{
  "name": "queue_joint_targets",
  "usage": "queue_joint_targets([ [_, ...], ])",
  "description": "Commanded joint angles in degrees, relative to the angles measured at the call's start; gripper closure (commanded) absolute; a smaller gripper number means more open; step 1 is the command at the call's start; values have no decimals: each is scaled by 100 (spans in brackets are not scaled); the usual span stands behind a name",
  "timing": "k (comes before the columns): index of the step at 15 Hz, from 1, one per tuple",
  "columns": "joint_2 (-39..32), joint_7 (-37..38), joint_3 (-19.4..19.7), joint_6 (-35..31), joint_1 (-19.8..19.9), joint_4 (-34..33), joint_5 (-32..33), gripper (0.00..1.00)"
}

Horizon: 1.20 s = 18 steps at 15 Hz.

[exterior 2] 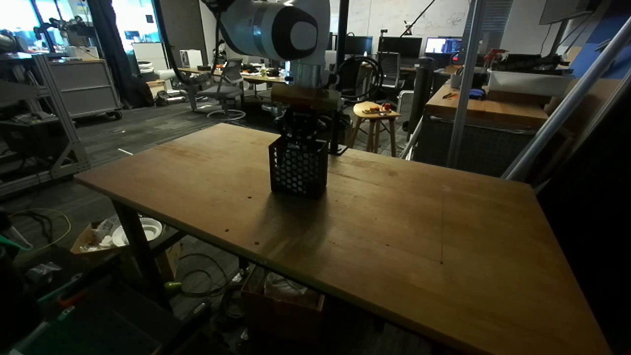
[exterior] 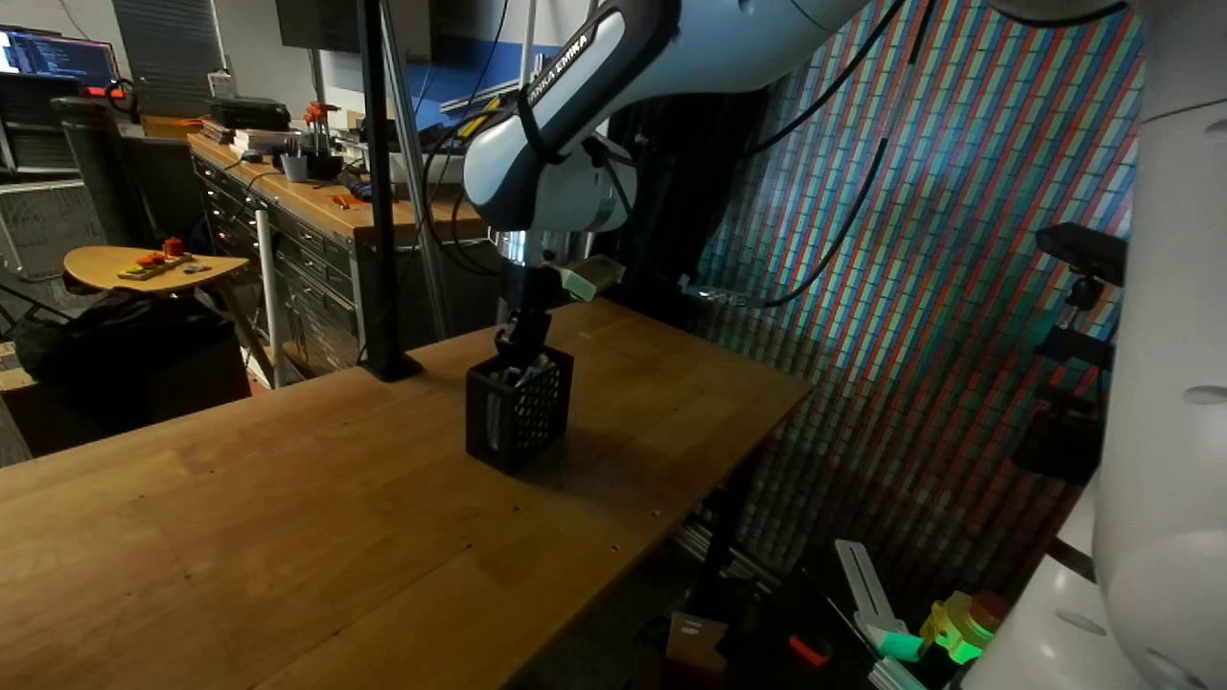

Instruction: Put the white towel in the black box

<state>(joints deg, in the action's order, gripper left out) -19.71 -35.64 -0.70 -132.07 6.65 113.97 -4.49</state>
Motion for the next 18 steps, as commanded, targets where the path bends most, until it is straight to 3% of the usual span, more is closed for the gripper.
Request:
queue_joint_targets([
  [1,-323,-415,-141,137,188,-362,-112,89],
  [18,-939,-1132,-493,246,467,-410,-768,89],
])
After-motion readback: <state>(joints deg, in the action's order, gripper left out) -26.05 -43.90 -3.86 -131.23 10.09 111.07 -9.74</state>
